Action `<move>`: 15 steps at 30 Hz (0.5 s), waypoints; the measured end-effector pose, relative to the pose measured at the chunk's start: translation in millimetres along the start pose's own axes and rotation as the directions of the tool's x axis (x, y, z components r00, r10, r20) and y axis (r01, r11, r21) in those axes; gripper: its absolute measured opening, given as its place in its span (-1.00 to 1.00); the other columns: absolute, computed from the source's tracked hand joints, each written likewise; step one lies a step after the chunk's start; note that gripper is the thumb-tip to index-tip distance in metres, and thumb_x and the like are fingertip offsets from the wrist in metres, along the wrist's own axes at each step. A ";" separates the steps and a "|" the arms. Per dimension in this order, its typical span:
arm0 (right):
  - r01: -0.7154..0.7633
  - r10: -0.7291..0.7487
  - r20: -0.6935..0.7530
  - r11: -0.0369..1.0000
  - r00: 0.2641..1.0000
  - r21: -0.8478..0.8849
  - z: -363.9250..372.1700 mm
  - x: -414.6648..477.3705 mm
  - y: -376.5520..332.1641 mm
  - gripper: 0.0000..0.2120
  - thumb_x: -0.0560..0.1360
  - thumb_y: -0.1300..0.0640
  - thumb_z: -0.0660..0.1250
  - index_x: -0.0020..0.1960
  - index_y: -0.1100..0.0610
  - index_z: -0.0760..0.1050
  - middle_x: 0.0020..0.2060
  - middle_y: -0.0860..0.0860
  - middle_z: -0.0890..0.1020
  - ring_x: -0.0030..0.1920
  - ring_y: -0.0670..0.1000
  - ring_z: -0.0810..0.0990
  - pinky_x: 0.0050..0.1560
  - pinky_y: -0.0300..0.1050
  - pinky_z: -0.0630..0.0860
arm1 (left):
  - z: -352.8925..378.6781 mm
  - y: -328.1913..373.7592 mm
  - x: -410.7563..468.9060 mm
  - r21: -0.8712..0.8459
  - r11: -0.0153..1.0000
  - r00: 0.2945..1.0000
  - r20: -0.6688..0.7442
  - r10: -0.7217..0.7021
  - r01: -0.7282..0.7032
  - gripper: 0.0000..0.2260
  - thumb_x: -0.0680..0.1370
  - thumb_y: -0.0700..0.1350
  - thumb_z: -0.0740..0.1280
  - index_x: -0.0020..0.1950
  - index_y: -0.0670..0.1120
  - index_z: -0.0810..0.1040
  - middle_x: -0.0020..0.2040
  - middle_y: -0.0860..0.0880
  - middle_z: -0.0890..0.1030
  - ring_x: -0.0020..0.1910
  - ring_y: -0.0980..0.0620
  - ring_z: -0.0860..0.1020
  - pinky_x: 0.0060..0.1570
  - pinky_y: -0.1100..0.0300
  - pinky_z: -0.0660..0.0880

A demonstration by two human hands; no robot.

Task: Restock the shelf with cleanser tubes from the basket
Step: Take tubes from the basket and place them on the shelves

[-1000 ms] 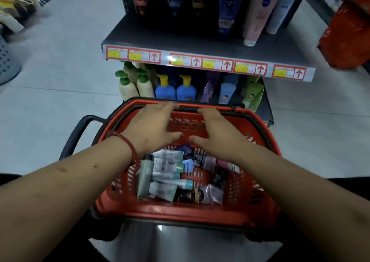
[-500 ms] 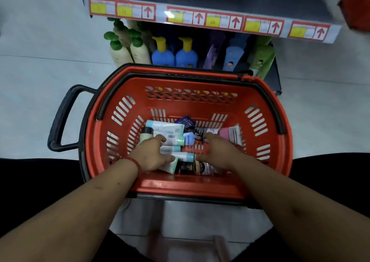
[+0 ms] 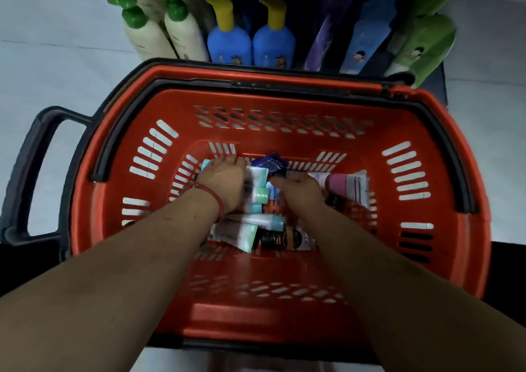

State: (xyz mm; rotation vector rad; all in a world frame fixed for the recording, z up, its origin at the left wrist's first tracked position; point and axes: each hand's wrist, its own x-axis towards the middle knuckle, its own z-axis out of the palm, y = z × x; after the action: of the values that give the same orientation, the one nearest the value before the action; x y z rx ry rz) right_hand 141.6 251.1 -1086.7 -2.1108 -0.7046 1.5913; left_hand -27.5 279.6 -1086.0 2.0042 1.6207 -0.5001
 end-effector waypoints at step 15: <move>-0.206 0.201 0.045 0.956 0.979 0.207 69.0 73.3 -23.8 -0.60 0.61 0.17 0.31 0.42 0.19 0.40 0.24 0.10 0.58 0.15 0.10 0.62 -0.16 -0.27 0.62 | 19.8 -19.9 34.5 0.391 0.915 0.995 0.024 0.095 -0.097 -0.60 0.57 0.07 0.33 0.39 0.02 0.49 0.36 -0.10 0.34 0.34 -0.20 0.31 0.25 -0.05 0.30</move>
State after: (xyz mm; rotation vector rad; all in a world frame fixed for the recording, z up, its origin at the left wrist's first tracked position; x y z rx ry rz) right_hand 88.0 315.9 -1146.9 -2.0635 -0.3153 1.7165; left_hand -38.6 298.1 -1124.9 2.3539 1.4983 -0.8479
